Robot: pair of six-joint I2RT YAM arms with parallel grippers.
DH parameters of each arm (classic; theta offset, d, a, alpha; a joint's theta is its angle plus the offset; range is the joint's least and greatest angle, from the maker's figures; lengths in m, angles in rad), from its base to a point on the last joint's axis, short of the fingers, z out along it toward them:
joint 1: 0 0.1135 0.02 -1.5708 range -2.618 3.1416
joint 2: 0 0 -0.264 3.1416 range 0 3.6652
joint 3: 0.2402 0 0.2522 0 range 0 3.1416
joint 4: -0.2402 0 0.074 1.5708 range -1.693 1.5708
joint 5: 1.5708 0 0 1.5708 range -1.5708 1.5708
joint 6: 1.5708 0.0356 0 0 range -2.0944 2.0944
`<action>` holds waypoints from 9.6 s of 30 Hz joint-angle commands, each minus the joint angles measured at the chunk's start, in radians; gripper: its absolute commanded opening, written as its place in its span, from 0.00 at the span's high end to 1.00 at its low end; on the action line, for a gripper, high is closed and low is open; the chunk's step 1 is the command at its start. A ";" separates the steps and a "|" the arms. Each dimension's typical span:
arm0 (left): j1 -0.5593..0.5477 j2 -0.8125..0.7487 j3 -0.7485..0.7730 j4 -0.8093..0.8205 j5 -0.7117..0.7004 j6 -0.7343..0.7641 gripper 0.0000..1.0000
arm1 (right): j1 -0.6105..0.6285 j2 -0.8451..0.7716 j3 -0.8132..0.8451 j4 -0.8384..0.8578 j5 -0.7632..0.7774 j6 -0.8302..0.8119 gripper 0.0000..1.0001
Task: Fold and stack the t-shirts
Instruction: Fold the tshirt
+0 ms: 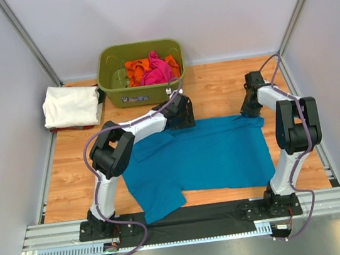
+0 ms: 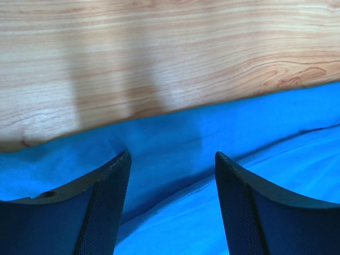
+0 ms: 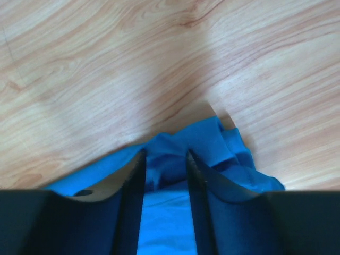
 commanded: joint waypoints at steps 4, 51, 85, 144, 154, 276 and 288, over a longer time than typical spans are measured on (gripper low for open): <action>0.005 0.029 0.076 -0.031 0.018 0.006 0.28 | -0.001 -0.187 0.022 -0.059 -0.003 -0.018 0.43; -0.136 0.285 0.360 0.392 0.550 0.294 0.27 | 0.010 0.038 0.067 -0.021 0.037 -0.094 1.00; -0.136 0.383 0.481 0.356 0.507 0.310 0.25 | 0.009 0.042 0.060 -0.030 0.009 -0.094 1.00; -0.166 0.234 0.320 0.394 0.438 0.371 0.28 | 0.009 0.058 0.091 -0.079 0.041 -0.057 1.00; -0.160 0.296 0.366 0.360 0.491 0.321 0.36 | 0.010 0.065 0.091 -0.078 0.044 -0.057 1.00; -0.263 0.429 0.546 0.402 0.369 0.319 0.60 | -0.002 0.131 0.131 -0.099 0.003 -0.035 1.00; -0.261 0.425 0.546 0.373 0.466 0.368 0.87 | -0.010 0.133 0.140 -0.107 0.000 -0.040 1.00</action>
